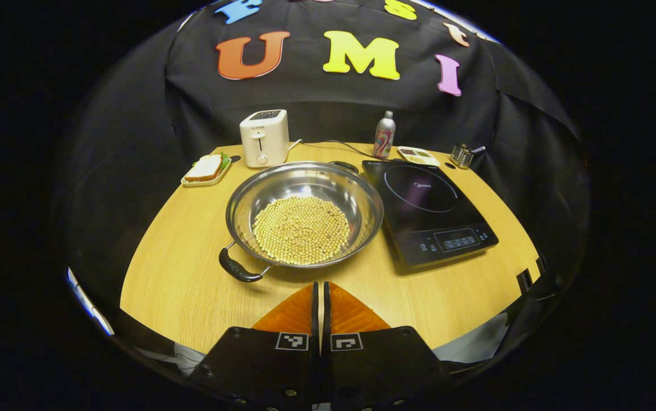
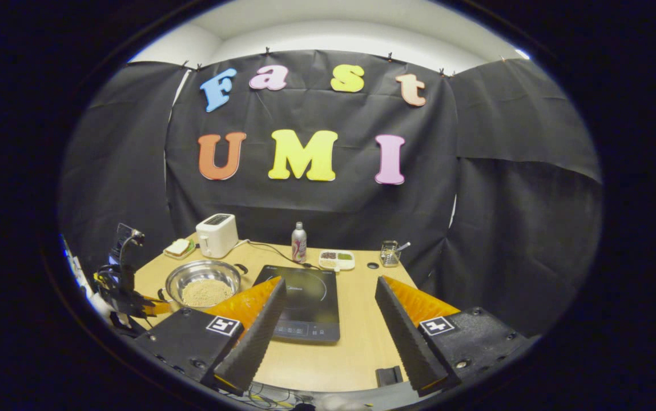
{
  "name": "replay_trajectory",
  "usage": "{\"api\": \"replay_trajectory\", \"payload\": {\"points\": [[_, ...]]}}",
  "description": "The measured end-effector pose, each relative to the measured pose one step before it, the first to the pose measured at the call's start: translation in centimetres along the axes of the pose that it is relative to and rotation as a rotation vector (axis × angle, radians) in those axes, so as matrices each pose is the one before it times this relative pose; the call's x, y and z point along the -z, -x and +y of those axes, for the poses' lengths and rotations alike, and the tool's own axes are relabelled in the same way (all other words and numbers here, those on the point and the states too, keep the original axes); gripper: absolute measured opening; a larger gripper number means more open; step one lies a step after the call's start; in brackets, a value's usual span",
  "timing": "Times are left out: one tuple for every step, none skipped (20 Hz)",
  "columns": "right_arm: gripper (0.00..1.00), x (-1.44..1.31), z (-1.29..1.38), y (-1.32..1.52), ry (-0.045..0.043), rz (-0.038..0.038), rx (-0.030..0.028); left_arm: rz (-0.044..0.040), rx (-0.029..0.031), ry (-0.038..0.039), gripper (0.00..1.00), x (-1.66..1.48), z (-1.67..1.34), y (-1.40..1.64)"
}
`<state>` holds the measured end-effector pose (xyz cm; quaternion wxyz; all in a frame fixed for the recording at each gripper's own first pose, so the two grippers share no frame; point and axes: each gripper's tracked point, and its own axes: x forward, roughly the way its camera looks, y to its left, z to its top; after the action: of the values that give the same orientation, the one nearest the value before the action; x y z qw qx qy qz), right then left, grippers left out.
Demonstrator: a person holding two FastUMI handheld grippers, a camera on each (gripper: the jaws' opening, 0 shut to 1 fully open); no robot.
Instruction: First push the handle of the pot to place it horizontally, then grasp the pot with both hands and set it on the induction cooktop.
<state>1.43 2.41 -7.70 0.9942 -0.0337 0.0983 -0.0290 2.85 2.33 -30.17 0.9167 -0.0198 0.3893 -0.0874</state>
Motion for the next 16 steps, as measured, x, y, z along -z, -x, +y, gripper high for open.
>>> {"api": "replay_trajectory", "payload": {"points": [[0.99, 0.069, 0.105, -0.686, 0.00234, 0.00375, -0.00319, 0.01772, 0.00196, 0.00350, 0.00, 0.180, 0.124, -0.658], [0.99, 0.249, 0.224, -0.720, 0.00390, 0.00909, -0.00083, 0.01909, -0.00823, -0.00332, 0.00, 0.170, 0.234, -0.953], [0.99, 0.292, 0.192, -0.794, 0.00241, 0.01196, -0.00521, 0.03237, -0.00705, 0.00120, 0.00, 0.368, 0.305, -0.816], [0.99, 0.389, 0.435, -0.766, -0.00119, 0.01244, -0.01335, 0.01890, -0.00288, 0.00295, 0.00, 0.146, 0.078, -0.697], [0.99, 0.130, 0.363, -0.663, -0.00447, 0.00836, -0.01274, 0.01673, -0.00468, -0.00260, 0.00, 0.156, 0.189, -0.501], [0.97, 0.059, 0.176, -0.738, -0.00381, 0.00826, -0.00494, 0.01151, -0.00238, -0.00172, 0.00, 0.126, 0.181, -0.346], [0.99, -0.213, 0.038, -0.560, -0.00174, -0.00005, -0.00254, 0.00324, -0.00249, -0.00170, 0.00, -0.070, 0.222, -0.386], [0.97, -0.148, 0.100, -0.540, 0.00215, 0.00037, -0.00450, 0.00942, -0.01092, 0.00165, 0.00, 0.032, 0.391, -0.405], [0.97, -0.181, 0.084, -0.443, 0.00542, 0.00385, -0.00531, 0.01057, -0.00507, 0.00835, 0.00, 0.042, 0.300, -0.393], [0.97, -0.089, -0.010, -0.538, 0.00577, 0.00094, -0.00341, 0.00671, -0.00960, 0.00726, 0.00, -0.027, 0.227, -0.248], [0.97, -0.248, -0.053, -0.465, 0.00516, 0.00195, -0.00146, 0.00997, -0.00988, 0.00250, 0.00, -0.064, 0.360, -0.300], [0.99, -0.132, -0.192, -0.564, 0.00468, -0.00010, -0.00244, 0.00332, -0.00916, 0.00268, 0.00, -0.054, 0.454, -0.185], [0.99, -0.171, -0.170, -0.481, 0.00643, 0.00084, 0.00346, 0.00041, -0.01333, 0.00215, 0.00, -0.052, 0.393, -0.116], [0.96, -0.206, -0.314, -0.547, 0.00659, 0.00017, 0.00187, 0.00383, -0.00558, 0.00313, 0.00, -0.070, 0.252, -0.127], [0.99, -0.199, -0.153, -0.444, 0.00317, 0.00198, 0.00119, 0.00454, -0.00520, 0.00631, 0.00, 0.033, 0.269, -0.107], [0.97, -0.016, -0.104, -0.358, 0.00166, 0.00114, -0.00115, 0.00241, -0.00681, 0.00437, 0.11, -0.018, 0.318, -0.103]]}}
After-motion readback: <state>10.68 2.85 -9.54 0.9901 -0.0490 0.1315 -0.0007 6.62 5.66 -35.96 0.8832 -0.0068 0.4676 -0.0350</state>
